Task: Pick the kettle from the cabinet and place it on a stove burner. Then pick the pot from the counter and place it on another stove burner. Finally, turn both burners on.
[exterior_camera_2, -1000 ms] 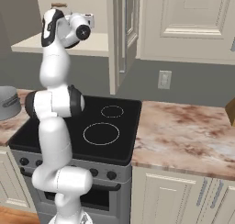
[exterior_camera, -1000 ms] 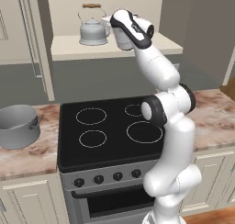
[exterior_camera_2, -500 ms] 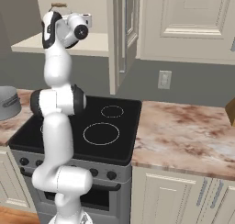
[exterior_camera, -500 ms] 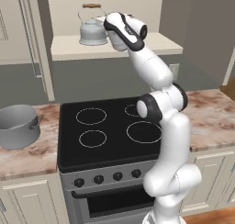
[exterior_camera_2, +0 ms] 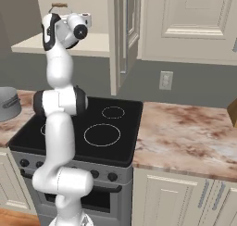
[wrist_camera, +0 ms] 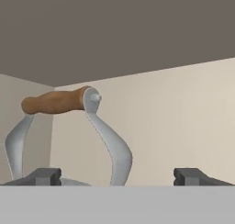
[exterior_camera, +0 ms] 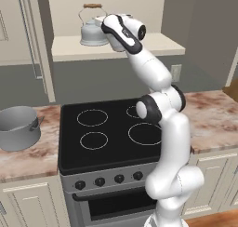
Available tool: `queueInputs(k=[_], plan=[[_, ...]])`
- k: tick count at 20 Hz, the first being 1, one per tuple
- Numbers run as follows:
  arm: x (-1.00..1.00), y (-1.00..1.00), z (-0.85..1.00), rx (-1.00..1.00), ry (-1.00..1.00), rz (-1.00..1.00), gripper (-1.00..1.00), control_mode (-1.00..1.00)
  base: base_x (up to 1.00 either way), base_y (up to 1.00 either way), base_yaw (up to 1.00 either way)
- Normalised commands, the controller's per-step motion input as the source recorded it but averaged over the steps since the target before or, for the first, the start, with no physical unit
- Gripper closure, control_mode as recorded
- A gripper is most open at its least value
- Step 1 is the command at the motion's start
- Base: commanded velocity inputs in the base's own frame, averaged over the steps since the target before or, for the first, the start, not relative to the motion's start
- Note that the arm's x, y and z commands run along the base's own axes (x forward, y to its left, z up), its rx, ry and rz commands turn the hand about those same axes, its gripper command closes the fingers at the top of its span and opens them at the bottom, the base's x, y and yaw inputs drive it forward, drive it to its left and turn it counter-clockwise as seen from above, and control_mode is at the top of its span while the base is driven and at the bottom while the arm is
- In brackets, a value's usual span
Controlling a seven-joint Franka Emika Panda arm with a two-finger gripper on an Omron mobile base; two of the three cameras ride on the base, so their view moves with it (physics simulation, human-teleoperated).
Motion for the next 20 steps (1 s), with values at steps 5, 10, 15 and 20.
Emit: queueInputs(k=[5,10,15,20], plan=[[0.09,0.06,0.00,0.00,0.00,0.00,1.00,-1.00,0.00,0.00,0.00],[0.00,0.00,0.00,0.00,0.00,0.00,1.00,-1.00,0.00,0.00,0.00],[0.00,0.00,0.00,0.00,0.00,0.00,1.00,-1.00,0.00,0.00,0.00],[0.00,0.00,0.00,0.00,0.00,0.00,1.00,-1.00,0.00,0.00,0.00]])
